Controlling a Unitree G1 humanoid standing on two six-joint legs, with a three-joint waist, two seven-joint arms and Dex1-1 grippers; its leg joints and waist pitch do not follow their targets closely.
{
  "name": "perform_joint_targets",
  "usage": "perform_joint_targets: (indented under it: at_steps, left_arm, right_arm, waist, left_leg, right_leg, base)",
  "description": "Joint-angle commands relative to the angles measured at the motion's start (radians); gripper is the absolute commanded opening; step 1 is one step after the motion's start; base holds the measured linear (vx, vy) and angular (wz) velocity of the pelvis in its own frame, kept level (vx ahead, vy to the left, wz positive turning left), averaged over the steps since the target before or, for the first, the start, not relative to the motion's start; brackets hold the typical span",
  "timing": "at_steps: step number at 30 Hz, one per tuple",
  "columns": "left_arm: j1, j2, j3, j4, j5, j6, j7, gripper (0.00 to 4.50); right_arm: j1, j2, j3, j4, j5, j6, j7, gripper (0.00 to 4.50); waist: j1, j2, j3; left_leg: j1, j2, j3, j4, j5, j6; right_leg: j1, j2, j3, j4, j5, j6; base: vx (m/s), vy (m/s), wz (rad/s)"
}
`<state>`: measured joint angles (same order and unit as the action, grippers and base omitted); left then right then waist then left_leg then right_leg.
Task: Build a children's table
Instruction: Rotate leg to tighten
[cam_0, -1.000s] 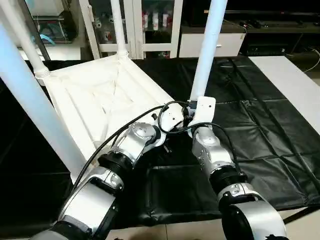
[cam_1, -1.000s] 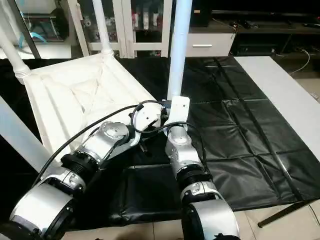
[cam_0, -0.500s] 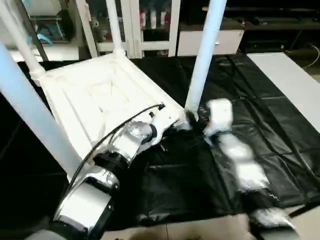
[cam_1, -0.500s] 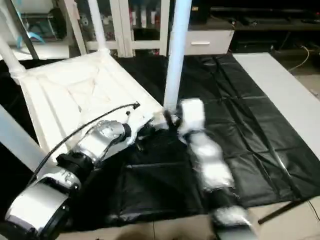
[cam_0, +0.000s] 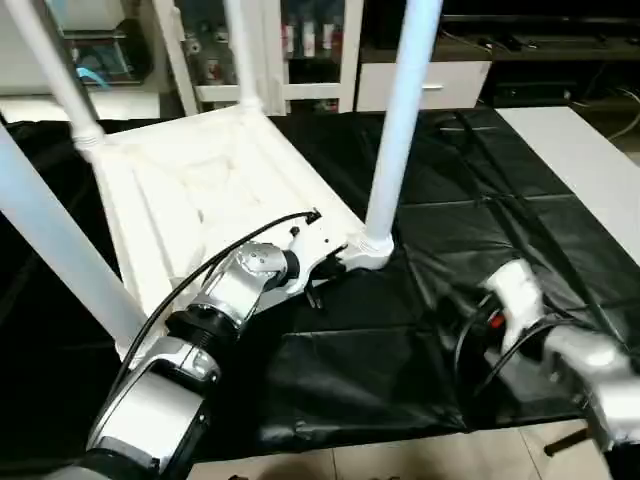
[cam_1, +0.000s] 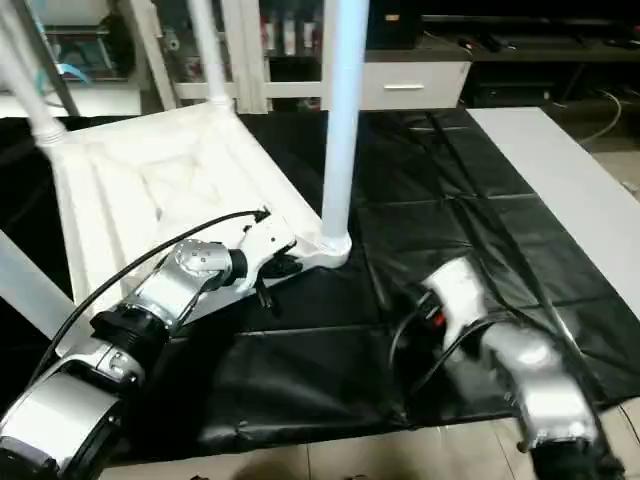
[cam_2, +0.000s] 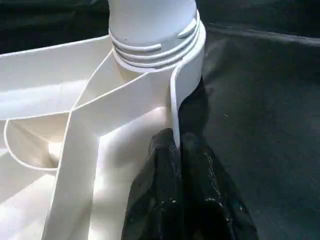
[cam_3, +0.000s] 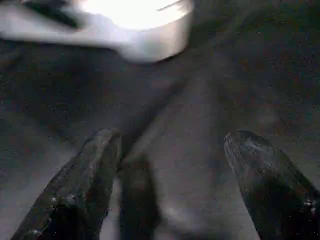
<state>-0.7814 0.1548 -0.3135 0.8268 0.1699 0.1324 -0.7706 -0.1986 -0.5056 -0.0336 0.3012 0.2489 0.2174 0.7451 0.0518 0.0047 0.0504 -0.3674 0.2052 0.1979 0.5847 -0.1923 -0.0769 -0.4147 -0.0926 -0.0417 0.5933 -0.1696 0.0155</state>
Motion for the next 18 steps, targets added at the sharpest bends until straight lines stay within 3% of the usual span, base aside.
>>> perform_joint_targets:
  at_steps: [1, 6, 9, 12, 16, 17, 18]
  left_arm:
    - [0.043, 0.012, -0.036, 0.029, 0.019, 0.006, -0.022, 0.0]
    - [0.053, 0.022, -0.044, 0.004, 0.022, 0.009, -0.042, 0.0]
    - [0.061, 0.029, -0.047, -0.006, 0.02, -0.002, -0.062, 0.0]
    - [0.056, 0.023, -0.042, 0.015, 0.022, -0.042, -0.058, 0.0]
    - [0.018, 0.002, -0.036, 0.079, 0.042, -0.119, 0.027, 0.0]
    - [-0.003, -0.014, -0.012, 0.106, 0.027, -0.13, 0.056, 0.45]
    - [-0.023, -0.032, 0.019, 0.128, 0.007, -0.141, 0.091, 0.56]
  right_arm:
    - [-0.012, -0.01, -0.04, 0.004, 0.055, 0.016, 0.008, 3.55]
    - [-0.029, -0.001, -0.042, -0.008, 0.068, 0.02, 0.038, 3.55]
    - [-0.046, 0.013, -0.042, -0.001, 0.066, 0.018, 0.037, 3.55]
    - [-0.063, 0.031, -0.034, 0.014, 0.053, 0.006, 0.013, 3.55]
    - [-0.069, 0.055, -0.041, 0.009, 0.062, 0.011, -0.015, 3.55]
    - [-0.063, 0.066, -0.037, -0.002, 0.063, 0.012, -0.017, 3.57]
    - [-0.055, 0.08, -0.028, -0.013, 0.06, 0.011, -0.02, 3.57]
  waist:
    - [0.008, -0.029, -0.058]
    - [0.015, -0.034, -0.061]
    - [0.014, -0.035, -0.059]
    - [0.017, -0.032, -0.06]
    - [0.027, -0.037, -0.059]
    - [0.029, -0.037, -0.059]
    - [0.036, -0.036, -0.058]
  left_leg:
    - [0.001, 0.018, -0.009, -0.065, -0.211, 0.093]
    - [-0.002, 0.019, -0.009, -0.062, -0.182, 0.107]
    - [-0.001, 0.018, -0.008, -0.064, -0.186, 0.101]
    - [0.002, 0.019, -0.009, -0.064, -0.192, 0.09]
    - [0.007, 0.018, -0.007, -0.064, -0.207, 0.086]
    - [0.008, 0.019, -0.007, -0.064, -0.207, 0.086]
    - [0.006, 0.017, -0.007, -0.065, -0.209, 0.081]
  right_leg:
    - [0.045, -0.04, 0.025, -0.083, -0.314, -0.203]
    - [0.05, -0.043, 0.023, -0.077, -0.278, -0.207]
    - [0.047, -0.043, 0.022, -0.08, -0.315, -0.196]
    - [0.045, -0.043, 0.023, -0.081, -0.325, -0.188]
    - [0.041, -0.044, 0.024, -0.084, -0.337, -0.179]
    - [0.042, -0.045, 0.024, -0.084, -0.337, -0.18]
    - [0.042, -0.044, 0.025, -0.084, -0.343, -0.175]
  base:
    - [0.0, 0.0, 0.0]
    - [0.0, 0.0, 0.0]
    - [0.0, 0.0, 0.0]
    - [0.0, 0.0, 0.0]
    - [0.0, 0.0, 0.0]
    - [0.0, 0.0, 0.0]
    - [0.0, 0.0, 0.0]
